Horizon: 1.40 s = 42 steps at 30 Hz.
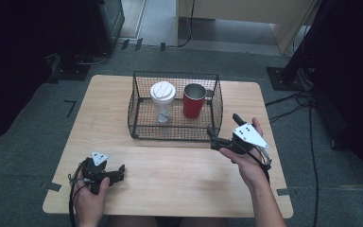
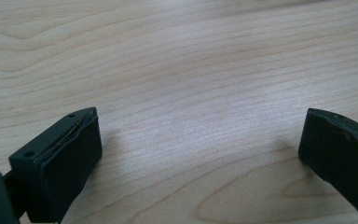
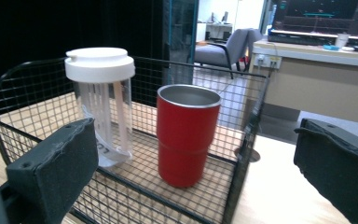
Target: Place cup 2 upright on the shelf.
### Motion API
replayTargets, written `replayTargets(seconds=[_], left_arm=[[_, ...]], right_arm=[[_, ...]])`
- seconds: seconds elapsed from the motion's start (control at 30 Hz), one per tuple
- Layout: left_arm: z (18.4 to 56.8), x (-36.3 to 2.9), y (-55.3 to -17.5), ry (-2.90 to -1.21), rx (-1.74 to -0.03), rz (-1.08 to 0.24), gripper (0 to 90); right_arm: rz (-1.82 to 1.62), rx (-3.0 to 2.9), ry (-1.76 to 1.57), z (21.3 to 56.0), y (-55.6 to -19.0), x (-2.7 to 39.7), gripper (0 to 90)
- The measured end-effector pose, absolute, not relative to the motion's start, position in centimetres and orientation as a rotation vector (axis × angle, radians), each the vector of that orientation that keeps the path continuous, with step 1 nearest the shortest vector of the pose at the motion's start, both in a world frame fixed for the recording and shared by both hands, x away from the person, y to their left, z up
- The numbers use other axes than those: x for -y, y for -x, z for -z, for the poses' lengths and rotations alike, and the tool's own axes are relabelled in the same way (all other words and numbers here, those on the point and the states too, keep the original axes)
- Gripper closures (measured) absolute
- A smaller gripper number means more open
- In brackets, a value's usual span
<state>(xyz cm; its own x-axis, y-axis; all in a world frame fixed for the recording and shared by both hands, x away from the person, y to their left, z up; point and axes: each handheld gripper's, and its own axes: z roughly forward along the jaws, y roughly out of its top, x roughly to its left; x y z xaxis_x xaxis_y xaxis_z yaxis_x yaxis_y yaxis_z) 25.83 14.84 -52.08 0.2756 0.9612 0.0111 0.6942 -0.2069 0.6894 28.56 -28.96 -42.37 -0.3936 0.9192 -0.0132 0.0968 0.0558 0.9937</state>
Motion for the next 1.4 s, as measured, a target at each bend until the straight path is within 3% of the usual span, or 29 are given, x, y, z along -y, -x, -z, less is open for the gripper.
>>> replayTargets(seconds=[1.4], left_arm=[[52.1, -14.8, -25.8, -1.985, -1.476, -0.604, 0.1]], right_arm=[[-1.203, -1.535, -1.319, 49.6, -22.7, 38.7, 0.0]])
